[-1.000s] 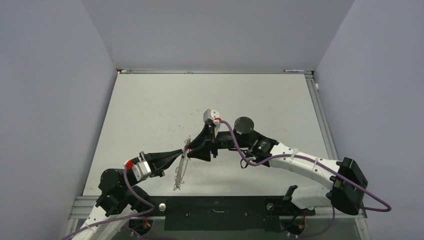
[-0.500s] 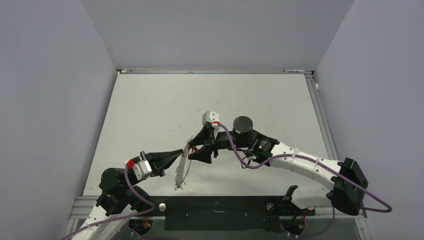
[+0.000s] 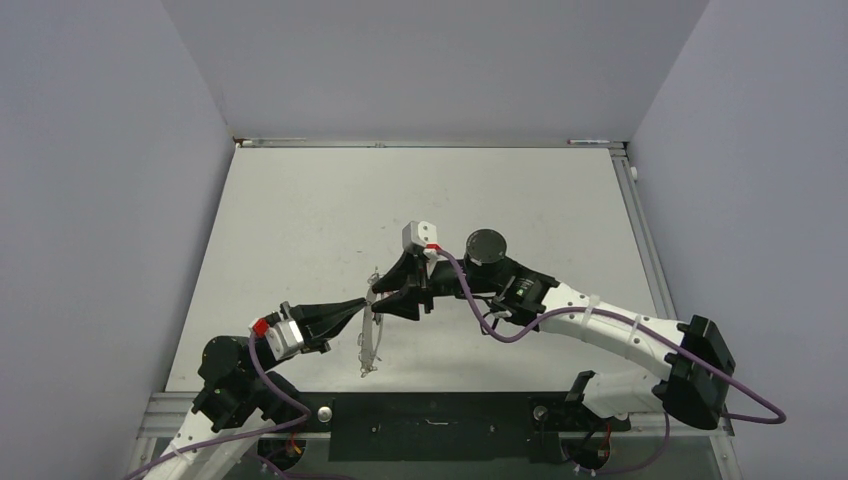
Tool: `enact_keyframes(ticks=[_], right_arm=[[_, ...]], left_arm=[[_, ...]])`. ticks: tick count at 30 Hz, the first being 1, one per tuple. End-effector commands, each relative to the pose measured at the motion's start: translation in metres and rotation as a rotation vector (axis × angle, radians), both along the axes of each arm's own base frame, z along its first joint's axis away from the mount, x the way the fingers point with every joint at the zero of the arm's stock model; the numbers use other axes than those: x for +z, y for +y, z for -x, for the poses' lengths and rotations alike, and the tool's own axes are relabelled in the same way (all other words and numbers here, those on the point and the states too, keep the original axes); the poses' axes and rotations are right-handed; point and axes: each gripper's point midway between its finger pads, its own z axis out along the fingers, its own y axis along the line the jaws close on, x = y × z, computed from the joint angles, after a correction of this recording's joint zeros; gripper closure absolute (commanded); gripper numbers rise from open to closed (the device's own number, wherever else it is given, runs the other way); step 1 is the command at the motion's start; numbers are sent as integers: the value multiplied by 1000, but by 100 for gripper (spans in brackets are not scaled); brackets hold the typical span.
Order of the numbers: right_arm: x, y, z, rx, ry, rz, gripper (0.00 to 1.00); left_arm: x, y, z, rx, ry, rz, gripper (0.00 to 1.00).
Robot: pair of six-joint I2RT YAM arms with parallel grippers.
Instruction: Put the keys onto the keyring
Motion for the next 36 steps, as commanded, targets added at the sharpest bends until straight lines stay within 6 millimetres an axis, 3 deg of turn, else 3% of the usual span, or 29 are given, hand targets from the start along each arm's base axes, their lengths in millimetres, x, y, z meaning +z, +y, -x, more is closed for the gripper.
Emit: enact_keyframes(ticks=[1,9,21,30,33,36], right_arm=[[32,10,12,67,-77,-84,63],[21,18,21,100,-79,-44,69],[7,15,12,43,-95,14,69],[5,14,13,39,-85,13,83],[4,14,13,39,-86,13,94],[5,14,14,41,-97,7,95]], left_arm=[[35,8,8,9,-73,70,100],[36,10,7,23,-73,76,100],[37,11,7,26,-75,81,100],[37,12,6,29,-74,81,100],[36,12,6,32,-72,80,100],[37,12,5,34,-72,81,100]])
